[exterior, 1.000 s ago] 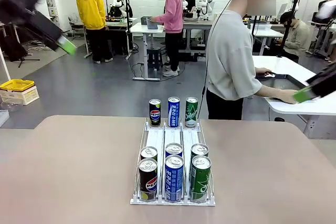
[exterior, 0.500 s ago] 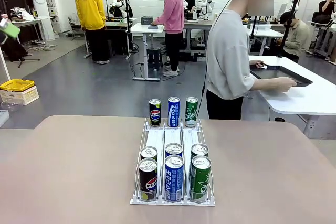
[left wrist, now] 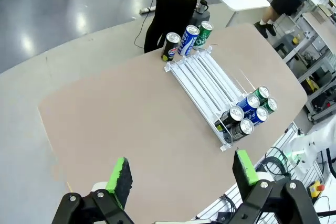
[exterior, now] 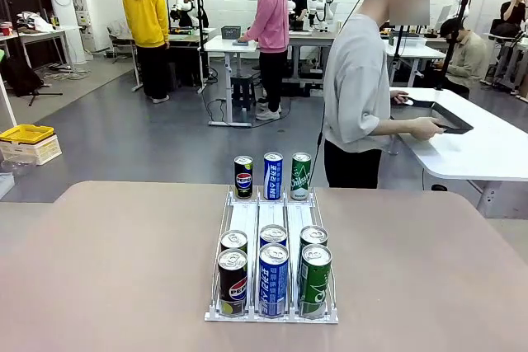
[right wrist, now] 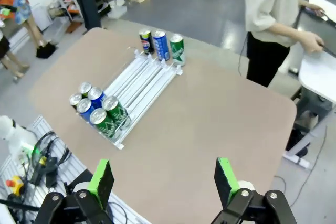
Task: Retrieve and hand over the desired beverage to the person.
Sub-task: Pick up a can of the same type that the person held from the Automatic Can Dispenser.
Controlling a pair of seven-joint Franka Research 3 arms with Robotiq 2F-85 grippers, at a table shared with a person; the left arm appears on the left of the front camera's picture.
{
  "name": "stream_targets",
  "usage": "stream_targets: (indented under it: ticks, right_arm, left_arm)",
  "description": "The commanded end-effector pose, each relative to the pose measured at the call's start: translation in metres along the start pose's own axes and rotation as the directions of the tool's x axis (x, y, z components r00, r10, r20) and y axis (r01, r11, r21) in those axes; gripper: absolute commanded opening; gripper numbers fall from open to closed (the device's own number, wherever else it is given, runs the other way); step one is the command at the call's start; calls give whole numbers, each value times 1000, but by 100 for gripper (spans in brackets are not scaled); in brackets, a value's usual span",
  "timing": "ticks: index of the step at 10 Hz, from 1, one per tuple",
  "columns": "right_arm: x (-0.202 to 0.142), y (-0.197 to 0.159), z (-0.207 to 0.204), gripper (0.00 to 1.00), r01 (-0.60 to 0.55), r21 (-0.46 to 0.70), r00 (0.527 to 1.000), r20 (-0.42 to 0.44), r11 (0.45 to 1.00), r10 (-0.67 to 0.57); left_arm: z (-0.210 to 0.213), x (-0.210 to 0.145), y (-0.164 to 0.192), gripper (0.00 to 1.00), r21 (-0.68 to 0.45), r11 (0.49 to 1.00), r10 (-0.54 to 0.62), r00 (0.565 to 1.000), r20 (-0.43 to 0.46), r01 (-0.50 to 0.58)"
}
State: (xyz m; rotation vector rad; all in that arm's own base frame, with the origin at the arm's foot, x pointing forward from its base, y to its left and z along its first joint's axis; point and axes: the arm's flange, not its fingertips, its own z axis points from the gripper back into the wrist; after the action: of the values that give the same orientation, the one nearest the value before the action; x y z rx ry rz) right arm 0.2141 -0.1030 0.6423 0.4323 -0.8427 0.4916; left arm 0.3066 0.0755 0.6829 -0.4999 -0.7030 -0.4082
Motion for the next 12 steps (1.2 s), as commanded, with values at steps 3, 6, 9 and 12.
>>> stream_targets:
  ticks: [3,6,9,12]
  right_arm:
    - [10,-9,-21,100,46,16,999,2,999,-46]
    - [14,-7,-23,100,47,12,999,-21,999,-47]
    - [9,-9,-24,100,45,8,999,-27,999,-44]
    - [9,-9,-24,100,45,8,999,-27,999,-44]
  left_arm:
    - [-4,-7,-5,100,16,1000,-3,999,-41,4]
    - [-3,-8,-4,100,34,999,33,998,-48,-31]
    - [-4,-4,-3,100,10,1000,3,1000,-26,-3]
    - [-4,-4,-3,100,10,1000,3,1000,-26,-3]
